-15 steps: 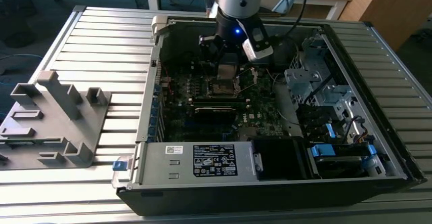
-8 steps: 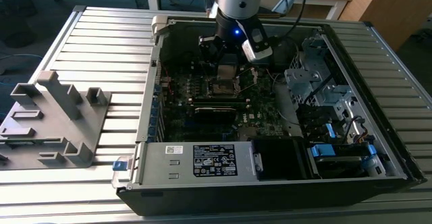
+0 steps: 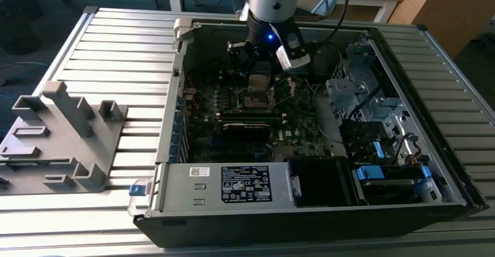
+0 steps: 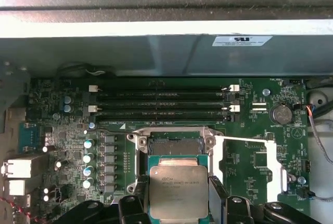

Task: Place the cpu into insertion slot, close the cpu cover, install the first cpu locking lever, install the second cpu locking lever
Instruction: 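Place the cpu into insertion slot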

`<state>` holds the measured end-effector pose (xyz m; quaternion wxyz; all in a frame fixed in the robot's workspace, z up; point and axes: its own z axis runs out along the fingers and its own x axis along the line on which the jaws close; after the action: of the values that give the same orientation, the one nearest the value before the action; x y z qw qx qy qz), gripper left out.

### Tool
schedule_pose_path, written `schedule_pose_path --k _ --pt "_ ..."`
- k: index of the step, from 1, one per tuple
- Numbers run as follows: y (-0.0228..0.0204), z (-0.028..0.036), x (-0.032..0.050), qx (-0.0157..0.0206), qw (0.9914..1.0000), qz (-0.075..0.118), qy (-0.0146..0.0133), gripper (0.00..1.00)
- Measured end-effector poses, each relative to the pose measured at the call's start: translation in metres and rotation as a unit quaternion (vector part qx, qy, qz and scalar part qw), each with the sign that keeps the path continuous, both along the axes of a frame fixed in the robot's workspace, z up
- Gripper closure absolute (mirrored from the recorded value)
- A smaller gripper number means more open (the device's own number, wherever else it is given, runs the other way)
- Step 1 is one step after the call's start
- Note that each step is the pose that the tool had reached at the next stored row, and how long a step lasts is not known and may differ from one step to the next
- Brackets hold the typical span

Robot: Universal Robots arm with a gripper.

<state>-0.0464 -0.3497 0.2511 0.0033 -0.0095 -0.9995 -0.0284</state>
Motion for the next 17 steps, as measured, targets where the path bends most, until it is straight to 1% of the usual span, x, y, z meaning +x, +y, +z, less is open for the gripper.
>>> schedule_pose_path --k 4,10,17 --pt "0.0005 -0.0044 -0.0004 0.0 1.0 0.0 0.0 0.46" --pt "0.0005 -0.0136 -0.0005 0.0 1.0 0.0 0.0 0.46" --pt "0.0013 -0.0177 -0.0007 -0.0008 1.0 0.0 0.0001 0.46"
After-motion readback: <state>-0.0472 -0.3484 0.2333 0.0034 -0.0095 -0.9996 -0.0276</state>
